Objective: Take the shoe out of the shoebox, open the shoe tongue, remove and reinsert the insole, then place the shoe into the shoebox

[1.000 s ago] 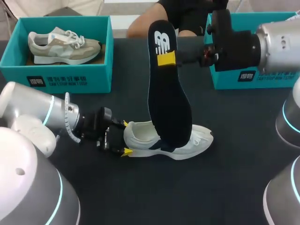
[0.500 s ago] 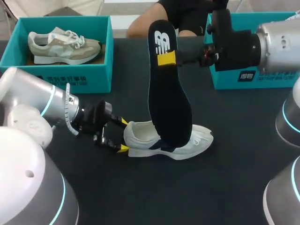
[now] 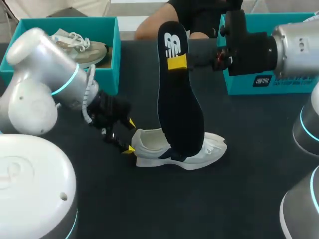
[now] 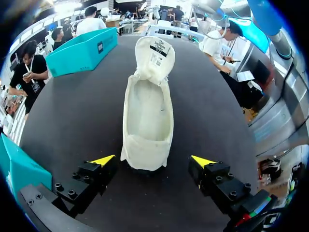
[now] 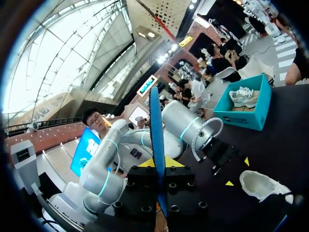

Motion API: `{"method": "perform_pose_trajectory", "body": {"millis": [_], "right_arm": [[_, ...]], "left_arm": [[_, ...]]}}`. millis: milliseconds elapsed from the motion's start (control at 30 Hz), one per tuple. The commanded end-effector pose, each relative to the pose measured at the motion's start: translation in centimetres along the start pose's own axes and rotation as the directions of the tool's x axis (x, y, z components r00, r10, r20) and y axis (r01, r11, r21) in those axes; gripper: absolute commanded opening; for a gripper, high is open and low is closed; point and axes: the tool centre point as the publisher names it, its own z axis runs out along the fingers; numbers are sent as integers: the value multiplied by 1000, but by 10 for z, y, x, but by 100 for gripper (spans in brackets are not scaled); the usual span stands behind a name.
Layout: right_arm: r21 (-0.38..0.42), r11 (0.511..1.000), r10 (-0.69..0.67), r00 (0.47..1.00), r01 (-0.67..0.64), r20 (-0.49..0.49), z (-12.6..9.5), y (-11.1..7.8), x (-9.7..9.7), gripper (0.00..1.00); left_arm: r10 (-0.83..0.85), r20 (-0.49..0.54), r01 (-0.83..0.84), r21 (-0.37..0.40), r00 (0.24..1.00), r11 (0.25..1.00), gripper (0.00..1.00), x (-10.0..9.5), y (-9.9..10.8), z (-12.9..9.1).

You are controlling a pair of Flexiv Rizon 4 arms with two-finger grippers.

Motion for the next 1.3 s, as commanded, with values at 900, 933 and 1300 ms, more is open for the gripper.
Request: {"method": "perform_pose_trajectory", "body": {"millis": [900, 933, 1300], "right_arm": [[0, 1000, 1, 1000, -1, 4, 2, 0, 0, 0], [0, 1000, 1, 1000, -1, 4, 2, 0, 0, 0], [0, 1000, 1, 1000, -1, 4, 2, 0, 0, 0]], "left_arm": [[-7, 67, 38, -478, 998, 877, 100, 1, -29, -6], [-1, 68, 33, -470, 998, 882, 100, 0, -30, -6], [32, 89, 11, -449, 996, 894, 100, -28, -62, 3]]}}
